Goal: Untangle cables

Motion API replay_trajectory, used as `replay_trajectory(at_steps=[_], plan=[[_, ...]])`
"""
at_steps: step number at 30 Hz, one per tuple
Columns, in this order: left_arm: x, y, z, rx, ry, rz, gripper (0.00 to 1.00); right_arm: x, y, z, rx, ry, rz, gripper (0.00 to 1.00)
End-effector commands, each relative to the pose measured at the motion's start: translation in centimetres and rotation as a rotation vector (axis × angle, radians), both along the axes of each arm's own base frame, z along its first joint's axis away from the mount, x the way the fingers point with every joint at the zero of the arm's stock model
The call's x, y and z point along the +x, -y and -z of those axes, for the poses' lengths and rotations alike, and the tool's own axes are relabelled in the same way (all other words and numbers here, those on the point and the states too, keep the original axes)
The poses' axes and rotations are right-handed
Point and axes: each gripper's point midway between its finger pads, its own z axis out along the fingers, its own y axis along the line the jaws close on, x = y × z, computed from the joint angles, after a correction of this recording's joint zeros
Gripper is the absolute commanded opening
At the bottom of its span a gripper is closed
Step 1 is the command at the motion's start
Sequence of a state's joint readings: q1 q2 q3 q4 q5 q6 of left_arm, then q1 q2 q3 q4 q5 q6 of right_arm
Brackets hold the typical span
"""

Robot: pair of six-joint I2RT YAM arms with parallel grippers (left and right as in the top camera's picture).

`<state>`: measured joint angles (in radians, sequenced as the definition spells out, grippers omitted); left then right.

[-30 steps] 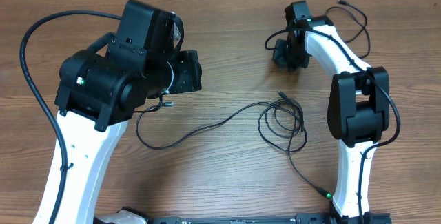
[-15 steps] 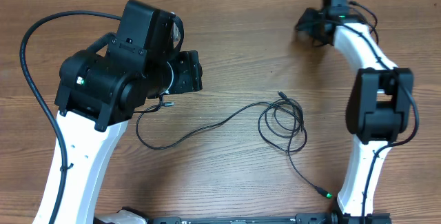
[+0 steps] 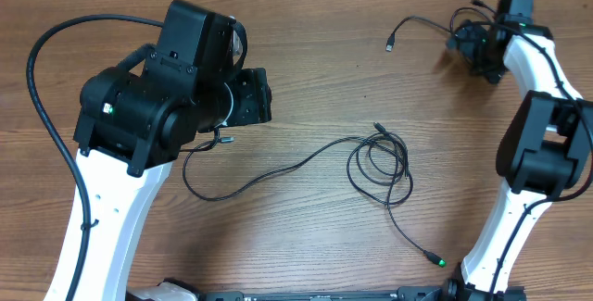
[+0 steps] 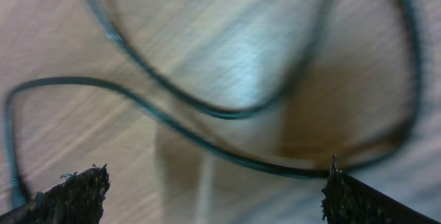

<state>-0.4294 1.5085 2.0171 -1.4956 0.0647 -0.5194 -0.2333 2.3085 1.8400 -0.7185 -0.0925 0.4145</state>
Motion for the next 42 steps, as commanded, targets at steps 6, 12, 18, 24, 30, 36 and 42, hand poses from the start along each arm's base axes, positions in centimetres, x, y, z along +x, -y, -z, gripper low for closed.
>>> replay_trajectory(at_steps=[6,12,18,24,30,36,42], plan=[[0.3,0.1,-0.1,0.002,0.007,0.015,0.64,-0.9,0.1,1.0,-0.007,-0.046,0.027,1.0],[0.3,0.1,-0.1,0.003,0.007,0.015,0.64,-1.9,1.6,2.3,-0.075,-0.079,0.127,1.0],[0.3,0.1,-0.1,0.003,0.007,0.015,0.64,0.2,2.1,1.5,-0.104,0.015,0.1,1.0],[0.3,0.1,-0.1,0.002,0.007,0.015,0.64,1.4,2.0,3.0,-0.1,0.046,0.094,1.0],[0.3,0.1,-0.2,0.003,0.008,0.015,0.65,2.9,1.5,4.7,-0.067,0.096,0.073,1.0],[0.4,0.2,-0.3,-0.001,0.015,0.015,0.65,4.7,-1.0,3.2,0.06,0.186,-0.013,1.0],[0.4,0.2,-0.2,0.0,0.014,0.015,0.65,3.4,1.2,1.7,-0.024,0.141,0.052,1.0]])
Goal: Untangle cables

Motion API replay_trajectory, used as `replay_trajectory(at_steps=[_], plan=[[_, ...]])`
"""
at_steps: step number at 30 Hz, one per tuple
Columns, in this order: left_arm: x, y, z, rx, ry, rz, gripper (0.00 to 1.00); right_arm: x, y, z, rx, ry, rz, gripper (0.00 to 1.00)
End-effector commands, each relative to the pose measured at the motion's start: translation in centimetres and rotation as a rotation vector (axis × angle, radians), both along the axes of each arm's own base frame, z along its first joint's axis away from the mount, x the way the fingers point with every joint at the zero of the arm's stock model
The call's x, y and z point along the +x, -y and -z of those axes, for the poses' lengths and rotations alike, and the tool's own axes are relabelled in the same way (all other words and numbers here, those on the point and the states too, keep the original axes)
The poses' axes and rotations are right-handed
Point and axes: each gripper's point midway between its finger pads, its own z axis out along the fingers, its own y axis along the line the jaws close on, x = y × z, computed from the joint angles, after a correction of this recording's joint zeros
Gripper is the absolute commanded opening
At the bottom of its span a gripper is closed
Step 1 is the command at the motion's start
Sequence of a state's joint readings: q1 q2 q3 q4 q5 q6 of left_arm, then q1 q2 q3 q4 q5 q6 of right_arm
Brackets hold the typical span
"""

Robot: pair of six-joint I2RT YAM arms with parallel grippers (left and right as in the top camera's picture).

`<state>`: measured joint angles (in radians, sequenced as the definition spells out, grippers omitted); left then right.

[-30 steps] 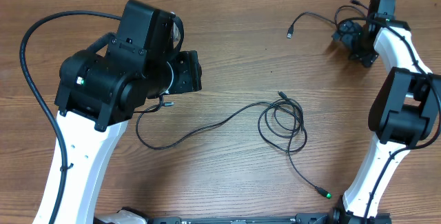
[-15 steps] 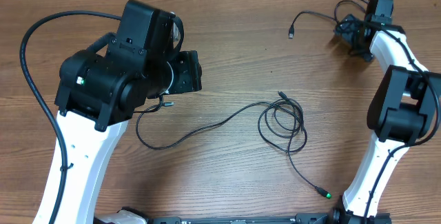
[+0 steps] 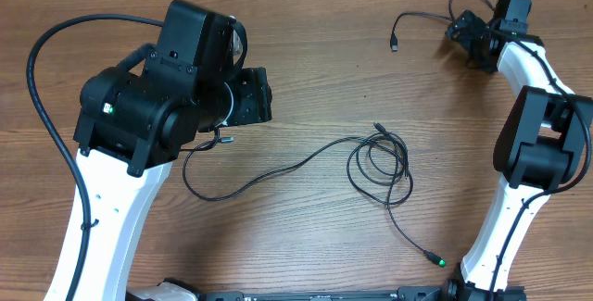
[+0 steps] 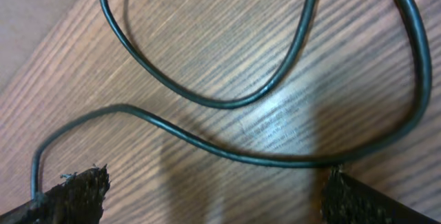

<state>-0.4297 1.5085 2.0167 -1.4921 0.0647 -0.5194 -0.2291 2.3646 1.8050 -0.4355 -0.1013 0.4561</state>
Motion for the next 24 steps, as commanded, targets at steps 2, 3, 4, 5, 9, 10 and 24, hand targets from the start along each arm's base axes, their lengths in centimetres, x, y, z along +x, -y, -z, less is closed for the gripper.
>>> replay_trajectory(at_steps=[2,3,4,5,9,10,24], plan=[[0.3,0.1,-0.2,0.001,0.012,0.015,0.65,-1.5,1.4,-0.4,-0.045,-0.056,0.053,1.0],[0.3,0.1,-0.2,0.001,0.011,0.015,0.65,-1.6,1.6,-1.1,-0.063,-0.053,0.044,1.0],[0.3,0.1,-0.2,0.001,0.011,0.015,0.66,-1.7,1.6,-2.2,-0.078,-0.044,0.026,1.0],[0.3,0.1,-0.2,0.001,0.011,0.015,0.65,-1.8,1.5,-3.1,-0.089,-0.037,0.012,1.0],[0.3,0.1,-0.2,0.002,0.01,0.015,0.67,-2.5,1.1,-8.0,-0.129,0.006,-0.03,1.0],[0.3,0.1,-0.2,0.001,0.009,0.015,0.7,-2.7,1.0,-9.3,-0.138,0.016,-0.038,1.0],[-2.4,1.2,-0.1,-0.072,-0.073,0.091,0.78,-15.3,-8.1,-26.0,0.115,0.082,-0.241,1.0]])
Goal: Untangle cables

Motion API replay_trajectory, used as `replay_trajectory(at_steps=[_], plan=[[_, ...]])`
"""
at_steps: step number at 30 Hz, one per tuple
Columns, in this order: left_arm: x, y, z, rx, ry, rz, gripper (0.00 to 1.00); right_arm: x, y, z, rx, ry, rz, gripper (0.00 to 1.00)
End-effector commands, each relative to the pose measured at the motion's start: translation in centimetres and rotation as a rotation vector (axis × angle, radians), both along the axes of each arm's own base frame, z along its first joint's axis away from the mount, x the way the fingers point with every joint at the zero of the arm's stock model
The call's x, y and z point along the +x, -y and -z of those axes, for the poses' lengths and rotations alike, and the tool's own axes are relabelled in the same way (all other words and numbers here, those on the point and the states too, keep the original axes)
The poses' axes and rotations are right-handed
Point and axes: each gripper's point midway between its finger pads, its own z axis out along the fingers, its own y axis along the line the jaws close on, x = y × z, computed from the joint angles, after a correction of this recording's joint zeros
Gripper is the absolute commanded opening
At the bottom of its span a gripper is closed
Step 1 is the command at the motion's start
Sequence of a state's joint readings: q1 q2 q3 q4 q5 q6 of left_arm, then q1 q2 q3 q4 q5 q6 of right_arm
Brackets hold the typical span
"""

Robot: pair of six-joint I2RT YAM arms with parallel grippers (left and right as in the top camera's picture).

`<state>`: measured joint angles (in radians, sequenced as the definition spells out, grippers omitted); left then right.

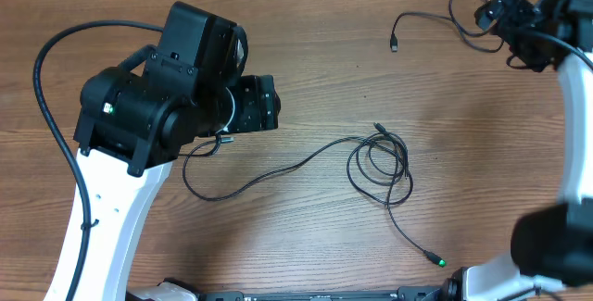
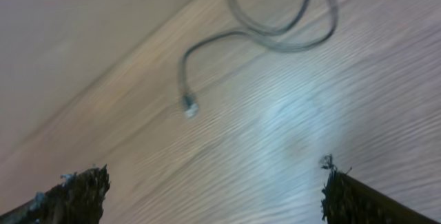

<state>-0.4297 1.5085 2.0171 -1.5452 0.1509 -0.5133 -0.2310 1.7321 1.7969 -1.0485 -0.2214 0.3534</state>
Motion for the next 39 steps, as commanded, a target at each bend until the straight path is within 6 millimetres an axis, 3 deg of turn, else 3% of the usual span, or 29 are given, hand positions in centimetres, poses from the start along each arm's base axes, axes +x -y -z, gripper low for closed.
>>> replay_trajectory(at_steps=[1,7,12,16,21,26,33,39], plan=[[-1.1,0.2,-0.9,-0.03,0.006,0.043,0.81,-2.9,-3.6,-3.1,0.094,0.028,-0.096,1.0],[-4.0,-1.2,-2.9,-0.045,0.06,0.048,0.89,-8.8,-6.8,-4.4,0.115,-0.068,-0.149,1.0],[-6.0,-3.1,-2.8,-0.004,0.042,-0.008,0.9,-12.3,-10.6,-3.3,0.132,-0.2,-0.246,1.0],[-6.1,-3.4,-2.0,0.017,0.017,-0.017,0.91,-14.0,-14.6,-1.5,0.114,-0.274,-0.381,1.0],[-6.0,-3.4,0.6,0.054,-0.071,-0.026,0.91,-15.5,-18.7,1.4,0.09,-0.337,-0.514,1.0],[-6.2,-3.5,4.0,0.103,-0.183,-0.032,0.92,-16.5,-21.3,4.6,0.077,-0.38,-0.589,1.0],[-3.8,-2.4,7.3,0.11,-0.19,-0.034,0.91,-16.6,-21.8,8.2,0.093,-0.41,-0.575,1.0],[-1.1,-1.2,10.8,0.111,-0.191,-0.033,0.98,-16.2,-22.9,8.3,0.15,-0.382,-0.604,1.0]])
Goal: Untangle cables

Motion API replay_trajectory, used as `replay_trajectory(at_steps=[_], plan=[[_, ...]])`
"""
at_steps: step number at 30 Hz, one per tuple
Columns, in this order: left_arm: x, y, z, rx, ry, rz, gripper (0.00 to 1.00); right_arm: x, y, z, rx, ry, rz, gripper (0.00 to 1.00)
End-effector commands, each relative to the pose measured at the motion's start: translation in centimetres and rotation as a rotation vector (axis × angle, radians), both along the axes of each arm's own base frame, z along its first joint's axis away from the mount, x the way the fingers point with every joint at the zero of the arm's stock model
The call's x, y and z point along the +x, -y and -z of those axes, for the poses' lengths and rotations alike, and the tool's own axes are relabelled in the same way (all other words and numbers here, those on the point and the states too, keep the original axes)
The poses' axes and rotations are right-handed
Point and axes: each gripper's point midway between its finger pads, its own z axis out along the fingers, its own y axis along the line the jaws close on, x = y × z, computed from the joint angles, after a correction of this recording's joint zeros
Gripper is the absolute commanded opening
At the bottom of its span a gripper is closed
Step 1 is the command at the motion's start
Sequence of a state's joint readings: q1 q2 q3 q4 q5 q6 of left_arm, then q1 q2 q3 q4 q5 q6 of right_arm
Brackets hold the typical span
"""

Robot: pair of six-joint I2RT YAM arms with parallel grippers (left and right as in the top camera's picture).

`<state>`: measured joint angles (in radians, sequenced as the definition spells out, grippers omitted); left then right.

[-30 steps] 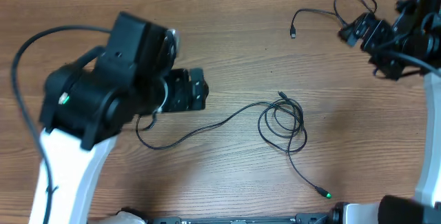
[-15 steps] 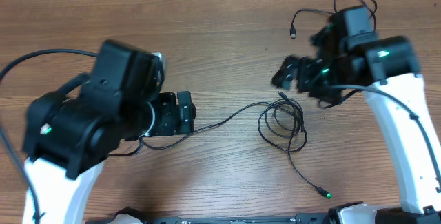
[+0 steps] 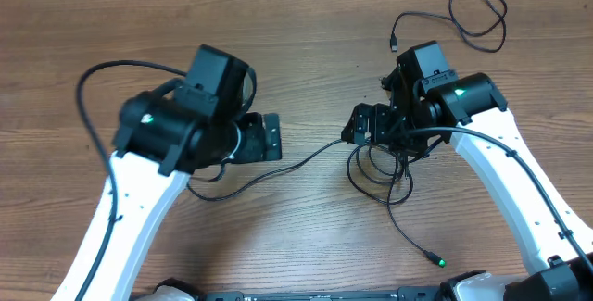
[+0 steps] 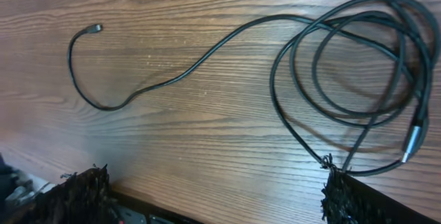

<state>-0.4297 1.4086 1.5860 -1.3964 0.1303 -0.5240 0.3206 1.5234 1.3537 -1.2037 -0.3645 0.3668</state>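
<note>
A thin black cable lies coiled in a tangle (image 3: 382,173) at mid-table. One tail runs left in a long curve (image 3: 243,182), the other ends in a green-lit plug (image 3: 437,261). The right wrist view shows the coil (image 4: 358,65) and the long tail ending in a small plug (image 4: 98,27). My right gripper (image 3: 363,125) hovers over the coil's left edge, open (image 4: 213,186), with nothing between its fingers (image 4: 76,196). My left gripper (image 3: 270,138) hangs over the left tail; its jaws cannot be made out. A second, separate cable (image 3: 478,9) lies at the back right.
The wooden table (image 3: 306,51) ends at its far edge just behind the second cable. The left arm's thick black hose (image 3: 88,88) arcs over the left side. A base unit sits along the near edge (image 3: 315,294).
My right arm has come from the back right corner to the middle, its open gripper now over the coil. The left arm has shifted right and toward the front.
My right gripper was open, low over the small cable at the back right, and still there at the second moment. It then stood higher, with that cable left lying on the table. Now it is over the central tangle, which has not moved.
</note>
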Motion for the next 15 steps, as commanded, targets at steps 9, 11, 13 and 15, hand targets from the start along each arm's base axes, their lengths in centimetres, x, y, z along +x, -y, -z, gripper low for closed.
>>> replay_trajectory(at_steps=[9,11,13,15], plan=[[3.3,1.2,4.9,0.042,-0.072,-0.014,0.99,2.7,-1.4,-1.4,0.075,0.131,-0.005,1.0],[3.5,1.3,5.4,0.048,-0.087,-0.014,1.0,3.3,-1.2,-1.4,0.065,0.155,0.002,1.0],[3.6,1.3,6.0,0.056,-0.104,-0.013,1.0,3.9,-0.4,-1.2,0.016,0.179,0.023,1.0],[3.7,1.4,6.5,0.063,-0.119,-0.013,1.0,4.0,0.5,-0.8,-0.041,0.182,0.042,1.0]])
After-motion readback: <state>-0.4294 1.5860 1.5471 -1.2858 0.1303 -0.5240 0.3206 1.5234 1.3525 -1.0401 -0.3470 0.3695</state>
